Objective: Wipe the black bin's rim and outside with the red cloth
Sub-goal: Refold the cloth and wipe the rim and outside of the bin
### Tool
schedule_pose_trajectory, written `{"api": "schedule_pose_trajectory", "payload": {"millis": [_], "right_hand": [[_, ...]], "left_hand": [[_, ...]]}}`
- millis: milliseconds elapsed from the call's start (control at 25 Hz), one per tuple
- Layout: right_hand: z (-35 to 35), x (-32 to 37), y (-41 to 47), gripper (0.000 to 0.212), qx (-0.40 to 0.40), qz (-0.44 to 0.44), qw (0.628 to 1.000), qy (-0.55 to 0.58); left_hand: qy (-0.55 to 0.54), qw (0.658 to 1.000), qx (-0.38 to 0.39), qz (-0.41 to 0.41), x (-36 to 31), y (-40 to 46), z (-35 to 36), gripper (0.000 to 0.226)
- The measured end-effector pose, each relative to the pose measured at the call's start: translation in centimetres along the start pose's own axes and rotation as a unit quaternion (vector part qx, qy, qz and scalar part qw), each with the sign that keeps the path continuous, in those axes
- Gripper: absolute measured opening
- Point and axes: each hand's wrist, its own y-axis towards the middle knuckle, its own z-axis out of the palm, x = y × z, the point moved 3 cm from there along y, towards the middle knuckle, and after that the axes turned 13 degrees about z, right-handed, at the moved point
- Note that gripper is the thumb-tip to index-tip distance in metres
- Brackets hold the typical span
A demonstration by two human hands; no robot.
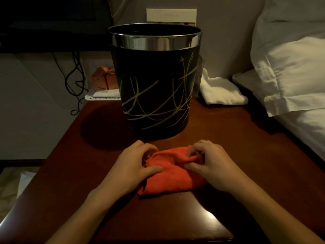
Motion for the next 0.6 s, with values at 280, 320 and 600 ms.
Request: {"api": "schedule_pose_trajectory", "payload": {"millis": [280,320,600], "right_hand": [[-0.9,-0.5,-2.1,0.018,-0.051,-0.045,0.973,0.22],[-1.1,-0.4,-2.0,0.018,-0.056,-0.042,0.97,0.233],[-1.9,0.6,1.5,0.019,-0.106,-0.001,0.951,0.292]], "left_hand": [[-0.165,0.986,-0.029,0.011,-1.4,-0.7,-1.5,0.021],[-0.215,0.976,-0.036,0.002,-1.5,-0.7,-1.7,0.019],[-0.239,0.959,-0.142,-0.063,-0.2,1.6,-2.9,0.014]]}}
